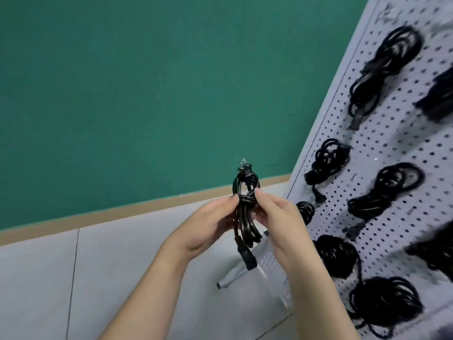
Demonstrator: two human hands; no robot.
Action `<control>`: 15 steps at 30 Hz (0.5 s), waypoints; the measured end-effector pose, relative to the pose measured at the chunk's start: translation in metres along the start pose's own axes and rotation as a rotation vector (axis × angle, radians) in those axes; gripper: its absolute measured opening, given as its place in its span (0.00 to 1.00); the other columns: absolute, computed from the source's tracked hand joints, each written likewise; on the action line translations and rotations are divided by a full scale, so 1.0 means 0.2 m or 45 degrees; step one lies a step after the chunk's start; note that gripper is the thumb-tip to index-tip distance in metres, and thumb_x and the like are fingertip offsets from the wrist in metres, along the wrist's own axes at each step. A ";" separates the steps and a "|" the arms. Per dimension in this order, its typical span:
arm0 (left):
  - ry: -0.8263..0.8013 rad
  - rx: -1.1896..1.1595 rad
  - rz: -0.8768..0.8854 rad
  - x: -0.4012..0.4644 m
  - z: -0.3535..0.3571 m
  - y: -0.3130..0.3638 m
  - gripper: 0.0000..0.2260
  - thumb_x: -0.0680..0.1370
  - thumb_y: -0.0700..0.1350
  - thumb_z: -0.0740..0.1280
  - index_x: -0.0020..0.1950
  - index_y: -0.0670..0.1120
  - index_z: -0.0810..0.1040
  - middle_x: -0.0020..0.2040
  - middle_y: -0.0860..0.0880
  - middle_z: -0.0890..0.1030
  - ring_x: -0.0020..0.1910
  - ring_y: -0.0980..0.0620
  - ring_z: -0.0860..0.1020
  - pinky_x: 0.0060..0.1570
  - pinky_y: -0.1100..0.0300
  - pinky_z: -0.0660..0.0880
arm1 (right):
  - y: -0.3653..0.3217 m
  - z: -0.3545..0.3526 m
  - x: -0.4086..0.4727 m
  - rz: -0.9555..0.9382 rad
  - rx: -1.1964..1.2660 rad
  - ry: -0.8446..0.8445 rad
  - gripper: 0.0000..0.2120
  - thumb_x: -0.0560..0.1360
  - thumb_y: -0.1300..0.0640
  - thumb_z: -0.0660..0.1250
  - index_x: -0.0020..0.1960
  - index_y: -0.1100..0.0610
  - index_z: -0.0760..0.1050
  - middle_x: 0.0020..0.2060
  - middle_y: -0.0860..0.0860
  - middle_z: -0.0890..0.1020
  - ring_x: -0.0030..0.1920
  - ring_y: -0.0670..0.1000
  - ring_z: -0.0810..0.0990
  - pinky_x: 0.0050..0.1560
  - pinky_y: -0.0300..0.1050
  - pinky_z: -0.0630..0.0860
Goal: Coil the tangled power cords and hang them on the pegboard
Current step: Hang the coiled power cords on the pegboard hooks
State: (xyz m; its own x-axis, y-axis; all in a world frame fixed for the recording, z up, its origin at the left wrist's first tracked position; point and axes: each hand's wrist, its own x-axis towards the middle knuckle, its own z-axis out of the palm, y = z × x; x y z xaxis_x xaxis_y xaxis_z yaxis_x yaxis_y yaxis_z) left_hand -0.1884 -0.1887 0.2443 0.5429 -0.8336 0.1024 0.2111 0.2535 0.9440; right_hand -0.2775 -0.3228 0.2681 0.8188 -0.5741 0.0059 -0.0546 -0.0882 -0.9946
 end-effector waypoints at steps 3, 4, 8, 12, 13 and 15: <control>0.049 -0.012 0.127 0.06 0.20 0.22 0.18 0.83 0.52 0.60 0.59 0.40 0.82 0.51 0.41 0.86 0.50 0.44 0.83 0.53 0.53 0.79 | -0.30 -0.13 -0.10 -0.213 0.004 0.165 0.14 0.81 0.49 0.69 0.45 0.57 0.86 0.41 0.50 0.88 0.46 0.48 0.84 0.59 0.46 0.78; 0.038 -0.010 0.159 0.08 0.28 0.27 0.17 0.84 0.51 0.60 0.61 0.40 0.81 0.55 0.39 0.86 0.54 0.41 0.84 0.58 0.48 0.78 | -0.38 -0.19 -0.14 -0.285 -0.014 0.232 0.13 0.81 0.50 0.69 0.46 0.58 0.85 0.38 0.48 0.86 0.42 0.45 0.83 0.53 0.41 0.78; -0.138 0.059 0.241 0.14 0.61 0.41 0.15 0.86 0.46 0.60 0.69 0.42 0.76 0.60 0.41 0.84 0.54 0.47 0.84 0.55 0.52 0.80 | -0.61 -0.39 -0.27 -0.440 -0.008 0.448 0.11 0.82 0.53 0.68 0.51 0.60 0.84 0.39 0.52 0.87 0.39 0.45 0.83 0.42 0.41 0.78; -0.184 0.139 0.284 0.19 0.88 0.51 0.13 0.85 0.50 0.63 0.70 0.51 0.75 0.62 0.48 0.85 0.55 0.53 0.84 0.59 0.53 0.79 | -0.74 -0.57 -0.40 -0.567 -0.003 0.637 0.11 0.82 0.52 0.67 0.50 0.58 0.84 0.40 0.53 0.87 0.39 0.45 0.83 0.44 0.45 0.79; -0.164 0.175 0.306 0.21 0.95 0.52 0.13 0.84 0.53 0.65 0.68 0.56 0.75 0.64 0.50 0.83 0.59 0.54 0.83 0.66 0.49 0.77 | -0.77 -0.61 -0.43 -0.618 0.009 0.691 0.10 0.82 0.52 0.67 0.51 0.56 0.84 0.40 0.49 0.87 0.40 0.42 0.83 0.44 0.41 0.79; -0.157 0.250 0.374 0.24 1.08 0.55 0.17 0.79 0.61 0.67 0.67 0.62 0.76 0.69 0.52 0.80 0.68 0.54 0.78 0.72 0.46 0.71 | -0.82 -0.69 -0.48 -0.737 0.060 0.769 0.07 0.83 0.54 0.67 0.50 0.52 0.83 0.39 0.42 0.87 0.40 0.37 0.84 0.42 0.33 0.77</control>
State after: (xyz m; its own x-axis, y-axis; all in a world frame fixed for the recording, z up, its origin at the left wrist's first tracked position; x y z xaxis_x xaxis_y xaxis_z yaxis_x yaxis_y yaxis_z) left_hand -0.3152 -0.3070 0.4220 0.4528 -0.7951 0.4034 -0.1057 0.4014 0.9098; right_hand -0.4267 -0.3654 0.4455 0.2627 -0.7872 0.5580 0.3150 -0.4766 -0.8207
